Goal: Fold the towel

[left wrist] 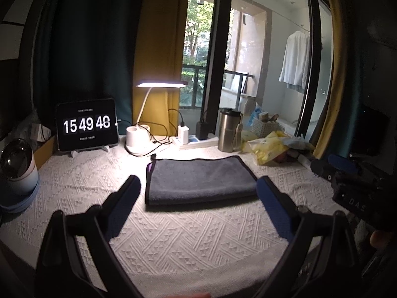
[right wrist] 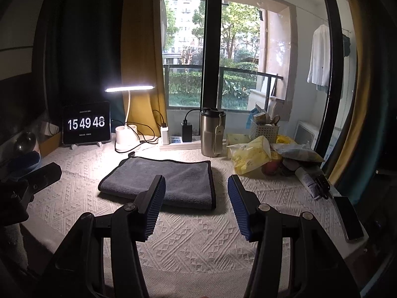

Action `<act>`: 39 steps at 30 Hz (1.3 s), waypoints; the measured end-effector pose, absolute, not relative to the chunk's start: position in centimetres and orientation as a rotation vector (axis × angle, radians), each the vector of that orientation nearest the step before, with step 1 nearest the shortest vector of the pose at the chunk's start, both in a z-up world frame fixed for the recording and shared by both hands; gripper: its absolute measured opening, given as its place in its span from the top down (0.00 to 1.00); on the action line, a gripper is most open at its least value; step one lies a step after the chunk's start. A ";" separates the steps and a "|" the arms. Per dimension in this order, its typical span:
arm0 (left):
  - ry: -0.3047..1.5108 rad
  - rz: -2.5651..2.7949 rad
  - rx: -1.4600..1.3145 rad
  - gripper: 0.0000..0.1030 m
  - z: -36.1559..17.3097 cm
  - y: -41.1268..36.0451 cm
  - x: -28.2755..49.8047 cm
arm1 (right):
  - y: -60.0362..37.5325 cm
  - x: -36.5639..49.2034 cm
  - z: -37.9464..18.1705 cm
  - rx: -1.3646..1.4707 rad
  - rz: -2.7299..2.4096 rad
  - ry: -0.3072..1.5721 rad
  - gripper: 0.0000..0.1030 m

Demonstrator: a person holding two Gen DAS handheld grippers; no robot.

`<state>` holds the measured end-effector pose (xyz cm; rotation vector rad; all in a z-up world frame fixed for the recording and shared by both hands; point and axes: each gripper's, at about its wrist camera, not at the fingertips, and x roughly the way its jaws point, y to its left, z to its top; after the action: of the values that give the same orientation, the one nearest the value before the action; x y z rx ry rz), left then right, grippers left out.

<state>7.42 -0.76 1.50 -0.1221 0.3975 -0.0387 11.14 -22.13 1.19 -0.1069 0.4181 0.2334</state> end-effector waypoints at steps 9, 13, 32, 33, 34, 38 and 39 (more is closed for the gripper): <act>0.376 -0.031 -0.117 0.07 1.1 -0.3 5.3 | -22.7 8.6 1.9 -0.099 0.232 0.383 0.47; 0.358 -0.024 -0.145 0.07 1.1 0.5 4.3 | -23.0 7.4 2.0 -0.094 0.239 0.363 0.47; 0.251 0.016 -0.121 0.07 3.2 1.5 -0.5 | -24.0 2.3 3.1 -0.073 0.222 0.281 0.47; 0.240 0.024 -0.118 0.07 3.4 1.6 -0.7 | -24.0 2.0 3.3 -0.074 0.221 0.272 0.47; 0.230 0.027 -0.117 0.07 3.5 1.6 -0.9 | -24.1 1.8 3.4 -0.074 0.221 0.266 0.46; 0.209 0.032 -0.119 0.07 4.0 1.6 -1.4 | -24.1 1.3 3.9 -0.070 0.227 0.244 0.39; 0.207 0.032 -0.119 0.07 4.0 1.7 -1.5 | -24.0 1.3 4.0 -0.070 0.230 0.242 0.39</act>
<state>-1.49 1.67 4.04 -0.1188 0.2072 0.0315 1.25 -24.03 3.98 -0.0703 0.2425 0.2303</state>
